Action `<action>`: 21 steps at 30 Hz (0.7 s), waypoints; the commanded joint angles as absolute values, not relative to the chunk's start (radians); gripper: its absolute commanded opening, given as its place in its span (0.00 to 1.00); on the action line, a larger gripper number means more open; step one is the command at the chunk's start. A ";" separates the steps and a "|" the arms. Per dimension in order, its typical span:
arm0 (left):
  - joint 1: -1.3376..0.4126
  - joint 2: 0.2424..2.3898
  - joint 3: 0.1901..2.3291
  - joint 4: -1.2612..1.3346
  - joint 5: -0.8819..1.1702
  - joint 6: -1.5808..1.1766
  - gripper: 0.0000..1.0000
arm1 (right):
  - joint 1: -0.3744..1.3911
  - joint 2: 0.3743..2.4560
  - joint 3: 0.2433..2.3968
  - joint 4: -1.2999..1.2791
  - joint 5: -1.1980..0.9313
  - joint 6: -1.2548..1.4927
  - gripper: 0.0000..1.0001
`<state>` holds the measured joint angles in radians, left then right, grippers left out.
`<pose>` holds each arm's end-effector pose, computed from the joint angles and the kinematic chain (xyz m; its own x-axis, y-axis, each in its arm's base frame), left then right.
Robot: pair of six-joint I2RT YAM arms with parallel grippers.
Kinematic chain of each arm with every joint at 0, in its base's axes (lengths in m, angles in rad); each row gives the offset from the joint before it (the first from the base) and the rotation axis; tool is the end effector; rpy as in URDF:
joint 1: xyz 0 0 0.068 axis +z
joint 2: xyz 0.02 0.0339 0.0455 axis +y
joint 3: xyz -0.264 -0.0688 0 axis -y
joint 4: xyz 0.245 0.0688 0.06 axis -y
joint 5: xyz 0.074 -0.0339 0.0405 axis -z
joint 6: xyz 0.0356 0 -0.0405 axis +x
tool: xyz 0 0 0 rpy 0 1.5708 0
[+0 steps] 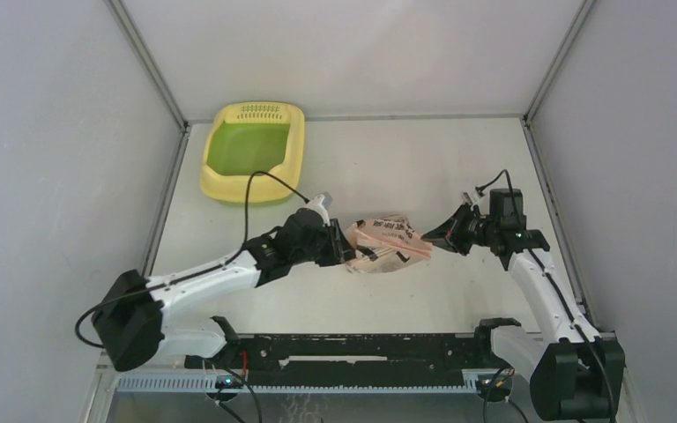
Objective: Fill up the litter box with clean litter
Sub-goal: 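Scoop the cat litter from the cat litter bag.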
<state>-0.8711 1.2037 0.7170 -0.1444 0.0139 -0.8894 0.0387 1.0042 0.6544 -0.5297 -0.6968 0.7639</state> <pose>0.1660 -0.1980 0.2337 -0.8391 -0.2091 -0.5022 0.1913 0.7508 -0.6323 0.1926 0.0303 0.2306 -0.8593 0.4976 -0.1184 0.2159 0.5626 0.7981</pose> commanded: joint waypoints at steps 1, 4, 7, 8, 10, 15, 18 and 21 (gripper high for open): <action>-0.876 1.395 0.750 -0.063 0.166 -0.801 0.00 | 0.009 1.005 0.754 -0.574 -0.650 0.636 0.00; -0.875 1.498 0.796 -0.020 0.205 -0.782 0.00 | -0.021 1.009 0.778 -0.588 -0.652 0.622 0.00; -0.868 1.547 0.794 0.075 0.240 -0.787 0.00 | -0.022 1.013 0.778 -0.600 -0.657 0.608 0.00; -0.863 1.551 0.781 0.105 0.245 -0.795 0.00 | -0.023 1.016 0.779 -0.608 -0.653 0.602 0.00; -0.851 1.546 0.741 0.202 0.260 -0.813 0.00 | -0.024 1.018 0.773 -0.614 -0.649 0.585 0.00; -0.820 1.547 0.629 0.459 0.308 -0.871 0.00 | -0.032 1.014 0.737 -0.599 -0.650 0.578 0.00; -0.807 1.571 0.580 0.607 0.363 -0.924 0.00 | -0.041 1.008 0.724 -0.602 -0.652 0.570 0.00; -0.804 1.562 0.540 0.701 0.384 -0.965 0.00 | -0.067 0.997 0.719 -0.612 -0.653 0.557 0.00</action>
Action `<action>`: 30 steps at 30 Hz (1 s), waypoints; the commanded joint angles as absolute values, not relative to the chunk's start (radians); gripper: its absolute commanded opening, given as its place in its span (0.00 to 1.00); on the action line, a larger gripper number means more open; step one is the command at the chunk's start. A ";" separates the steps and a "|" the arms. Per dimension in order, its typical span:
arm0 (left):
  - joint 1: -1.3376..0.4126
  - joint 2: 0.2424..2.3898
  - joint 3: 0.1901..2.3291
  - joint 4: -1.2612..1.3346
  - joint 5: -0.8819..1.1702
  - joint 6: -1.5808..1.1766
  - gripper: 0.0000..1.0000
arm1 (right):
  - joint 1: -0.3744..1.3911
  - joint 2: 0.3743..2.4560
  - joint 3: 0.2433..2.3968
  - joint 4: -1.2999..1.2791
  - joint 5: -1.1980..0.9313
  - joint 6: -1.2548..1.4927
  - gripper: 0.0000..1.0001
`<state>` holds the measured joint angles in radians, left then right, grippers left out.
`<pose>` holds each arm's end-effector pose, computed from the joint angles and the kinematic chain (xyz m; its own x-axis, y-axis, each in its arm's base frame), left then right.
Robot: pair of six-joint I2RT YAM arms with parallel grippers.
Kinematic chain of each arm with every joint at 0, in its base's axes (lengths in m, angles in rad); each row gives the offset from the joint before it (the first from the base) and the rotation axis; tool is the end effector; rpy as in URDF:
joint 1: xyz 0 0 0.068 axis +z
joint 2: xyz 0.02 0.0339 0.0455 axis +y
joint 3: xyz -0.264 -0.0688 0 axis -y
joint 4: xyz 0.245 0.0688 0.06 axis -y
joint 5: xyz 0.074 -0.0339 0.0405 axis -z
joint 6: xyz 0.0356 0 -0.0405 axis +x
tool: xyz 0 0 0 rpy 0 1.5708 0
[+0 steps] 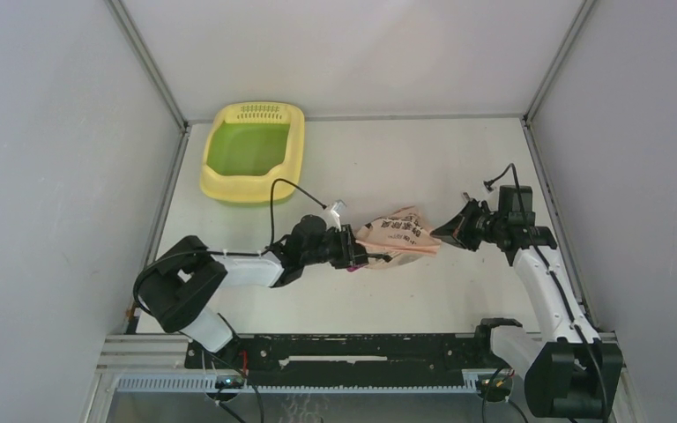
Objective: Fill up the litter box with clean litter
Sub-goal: 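Scoop the cat litter from the cat litter bag.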
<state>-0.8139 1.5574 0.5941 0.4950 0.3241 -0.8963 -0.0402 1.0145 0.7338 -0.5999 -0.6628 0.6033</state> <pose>0.1989 -0.2271 0.1619 -0.8842 -0.1421 -0.4450 0.3101 0.5338 -0.7867 0.1983 0.0139 0.2488 -0.8386 0.4813 -0.2551 0.1409 0.6440 0.7520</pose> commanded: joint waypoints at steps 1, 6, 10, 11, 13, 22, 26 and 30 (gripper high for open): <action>-0.802 1.555 0.526 0.722 0.384 -0.979 0.00 | -0.081 0.995 0.719 -0.616 -0.653 0.551 0.00; -0.765 1.518 0.407 0.917 0.417 -1.084 0.00 | -0.121 0.991 0.719 -0.633 -0.658 0.528 0.00; -0.750 1.524 0.326 1.074 0.443 -1.135 0.00 | -0.134 0.992 0.719 -0.634 -0.654 0.524 0.00; -0.749 1.529 0.308 1.114 0.448 -1.147 0.00 | -0.136 0.994 0.719 -0.631 -0.654 0.525 0.00; -0.749 1.536 0.261 1.188 0.447 -1.173 0.00 | -0.139 0.996 0.719 -0.629 -0.652 0.525 0.00; -0.750 1.574 0.087 1.393 0.408 -1.205 0.00 | -0.142 0.994 0.719 -0.630 -0.646 0.522 0.00; -0.749 1.572 0.049 1.406 0.393 -1.195 0.00 | -0.142 0.987 0.719 -0.626 -0.653 0.528 0.00; -0.750 1.545 0.037 1.410 0.377 -1.201 0.00 | -0.142 0.977 0.719 -0.634 -0.661 0.520 0.00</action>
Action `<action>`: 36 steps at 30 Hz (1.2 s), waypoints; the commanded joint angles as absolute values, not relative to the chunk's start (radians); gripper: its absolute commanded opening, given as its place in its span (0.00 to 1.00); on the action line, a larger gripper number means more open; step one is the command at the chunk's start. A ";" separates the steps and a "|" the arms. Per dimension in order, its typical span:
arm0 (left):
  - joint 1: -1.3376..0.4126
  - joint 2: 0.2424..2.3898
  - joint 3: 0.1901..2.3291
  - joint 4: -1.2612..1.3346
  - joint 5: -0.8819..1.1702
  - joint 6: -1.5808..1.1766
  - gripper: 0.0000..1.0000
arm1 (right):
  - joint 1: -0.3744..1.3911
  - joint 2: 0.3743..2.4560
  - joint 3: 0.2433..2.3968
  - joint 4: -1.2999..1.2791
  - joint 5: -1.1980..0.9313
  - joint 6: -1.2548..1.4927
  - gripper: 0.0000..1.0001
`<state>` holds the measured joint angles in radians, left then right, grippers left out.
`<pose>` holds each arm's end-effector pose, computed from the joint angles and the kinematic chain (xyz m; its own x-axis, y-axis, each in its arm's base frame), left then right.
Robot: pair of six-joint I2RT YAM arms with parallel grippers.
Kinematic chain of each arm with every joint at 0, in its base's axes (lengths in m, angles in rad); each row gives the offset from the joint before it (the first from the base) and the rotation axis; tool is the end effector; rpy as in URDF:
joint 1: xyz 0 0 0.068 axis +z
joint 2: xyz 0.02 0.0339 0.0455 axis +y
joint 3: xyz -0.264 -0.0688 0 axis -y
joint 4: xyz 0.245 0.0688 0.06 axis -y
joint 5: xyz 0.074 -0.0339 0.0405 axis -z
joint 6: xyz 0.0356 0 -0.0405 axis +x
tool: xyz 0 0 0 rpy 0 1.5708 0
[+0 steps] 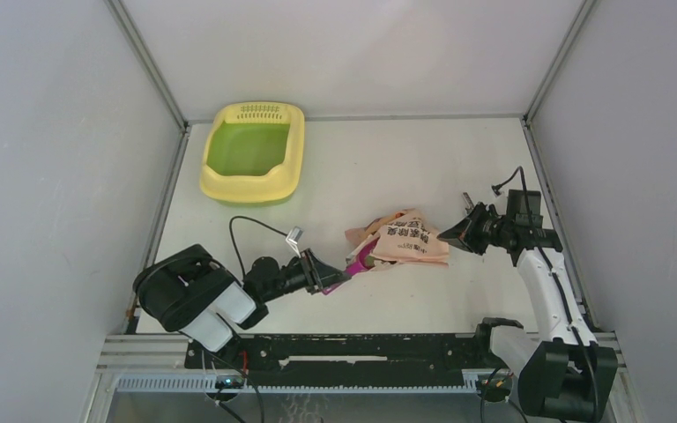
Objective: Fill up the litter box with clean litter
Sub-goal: 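Scoop the cat litter from the cat litter bag.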
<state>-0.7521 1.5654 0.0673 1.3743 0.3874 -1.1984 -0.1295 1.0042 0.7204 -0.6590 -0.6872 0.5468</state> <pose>0.1386 -0.1481 0.1243 -0.8770 -0.3605 -0.3176 0.2458 0.2314 -0.9413 0.1913 -0.0021 0.2431 -0.8257 0.5129 -0.2349 0.1868 0.6416 0.7440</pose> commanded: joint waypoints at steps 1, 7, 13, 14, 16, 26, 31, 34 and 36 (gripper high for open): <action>-0.749 1.533 0.031 1.410 0.372 -1.203 0.00 | -0.143 0.973 0.719 -0.643 -0.659 0.513 0.00; -0.749 1.477 0.006 1.412 0.362 -1.234 0.00 | -0.168 0.943 0.701 -0.672 -0.639 0.478 0.00; -0.747 1.390 -0.038 1.428 0.374 -1.323 0.00 | -0.182 0.931 0.699 -0.663 -0.661 0.492 0.00; -0.746 1.371 -0.043 1.426 0.374 -1.338 0.00 | -0.182 0.929 0.699 -0.661 -0.662 0.494 0.00; -0.745 1.343 -0.050 1.419 0.373 -1.372 0.00 | -0.184 0.927 0.700 -0.658 -0.668 0.502 0.00; -0.744 1.329 -0.081 1.400 0.373 -1.462 0.00 | -0.184 0.941 0.708 -0.603 -0.684 0.557 0.00; -0.743 1.260 -0.126 1.400 0.374 -1.497 0.00 | -0.184 0.952 0.724 -0.590 -0.677 0.570 0.00; -0.740 1.179 -0.160 1.367 0.362 -1.510 0.00 | -0.185 0.955 0.726 -0.586 -0.672 0.572 0.00; -0.733 1.107 -0.172 1.295 0.359 -1.513 0.00 | -0.185 0.956 0.726 -0.587 -0.669 0.573 0.00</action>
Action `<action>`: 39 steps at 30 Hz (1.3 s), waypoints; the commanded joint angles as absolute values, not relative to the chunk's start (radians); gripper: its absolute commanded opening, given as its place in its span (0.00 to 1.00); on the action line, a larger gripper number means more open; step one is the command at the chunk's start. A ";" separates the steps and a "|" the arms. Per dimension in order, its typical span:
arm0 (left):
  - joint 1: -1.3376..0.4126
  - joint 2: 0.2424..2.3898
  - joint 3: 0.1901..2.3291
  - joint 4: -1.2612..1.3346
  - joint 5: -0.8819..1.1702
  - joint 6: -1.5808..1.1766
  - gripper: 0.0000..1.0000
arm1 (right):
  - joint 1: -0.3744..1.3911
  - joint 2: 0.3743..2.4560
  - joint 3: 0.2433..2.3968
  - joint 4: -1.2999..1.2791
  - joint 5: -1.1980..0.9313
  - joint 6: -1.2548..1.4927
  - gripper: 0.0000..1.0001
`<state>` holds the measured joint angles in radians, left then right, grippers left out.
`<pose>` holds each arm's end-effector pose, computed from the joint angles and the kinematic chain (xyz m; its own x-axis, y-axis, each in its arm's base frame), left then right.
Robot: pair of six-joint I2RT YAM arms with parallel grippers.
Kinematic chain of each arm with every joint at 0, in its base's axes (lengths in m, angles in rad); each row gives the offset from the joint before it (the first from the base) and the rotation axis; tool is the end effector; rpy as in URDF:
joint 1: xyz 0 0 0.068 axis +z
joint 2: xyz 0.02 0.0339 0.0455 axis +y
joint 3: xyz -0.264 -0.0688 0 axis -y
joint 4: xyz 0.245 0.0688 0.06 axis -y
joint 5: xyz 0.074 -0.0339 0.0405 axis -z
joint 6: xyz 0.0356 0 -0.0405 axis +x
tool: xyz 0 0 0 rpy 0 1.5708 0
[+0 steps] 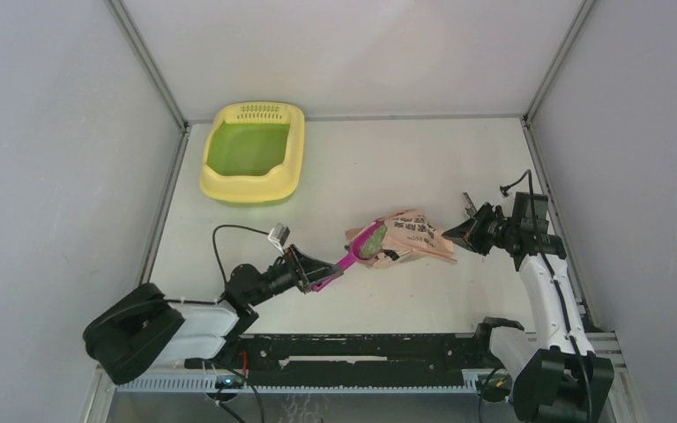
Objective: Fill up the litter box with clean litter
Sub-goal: 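Scoop the cat litter from the cat litter bag, then pour the cat litter into the litter box.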
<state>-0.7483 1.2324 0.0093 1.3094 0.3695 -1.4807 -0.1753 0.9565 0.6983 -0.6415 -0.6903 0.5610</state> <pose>0.1225 -0.1312 0.1619 -0.8888 -0.4421 -0.1206 0.1437 -0.0189 -0.9894 0.1843 -0.0096 0.2452 -0.7888 0.5563 -0.2612 0.1940 0.6287 0.7531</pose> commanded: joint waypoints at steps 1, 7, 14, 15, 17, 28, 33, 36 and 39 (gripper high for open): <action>-0.730 1.060 -0.171 1.241 0.358 -1.513 0.00 | -0.186 0.955 0.726 -0.587 -0.666 0.573 0.00; -0.712 0.612 -0.055 0.609 0.336 -1.403 0.00 | -0.185 0.957 0.732 -0.575 -0.666 0.589 0.00; -0.543 0.361 0.041 0.243 0.429 -1.352 0.00 | -0.184 0.966 0.736 -0.563 -0.670 0.599 0.00; -0.530 0.367 0.048 0.240 0.440 -1.350 0.00 | -0.184 0.968 0.736 -0.562 -0.671 0.599 0.00; -0.509 0.400 0.069 0.266 0.457 -1.347 0.00 | -0.184 0.968 0.736 -0.560 -0.673 0.601 0.00; -0.411 0.643 0.259 0.447 0.563 -1.329 0.00 | -0.184 0.971 0.736 -0.555 -0.683 0.599 0.00; -0.372 0.718 0.336 0.495 0.593 -1.330 0.00 | -0.184 0.981 0.736 -0.549 -0.690 0.595 0.00; -0.343 0.765 0.391 0.505 0.609 -1.321 0.00 | -0.184 0.987 0.736 -0.543 -0.692 0.599 0.00; -0.305 0.815 0.454 0.504 0.626 -1.308 0.00 | -0.184 0.992 0.736 -0.540 -0.694 0.601 0.00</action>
<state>-0.3485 0.7784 0.3244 0.4103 0.5747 -1.3464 -0.1787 0.9859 0.6987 -0.5861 -0.6907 0.5930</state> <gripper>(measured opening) 0.322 0.007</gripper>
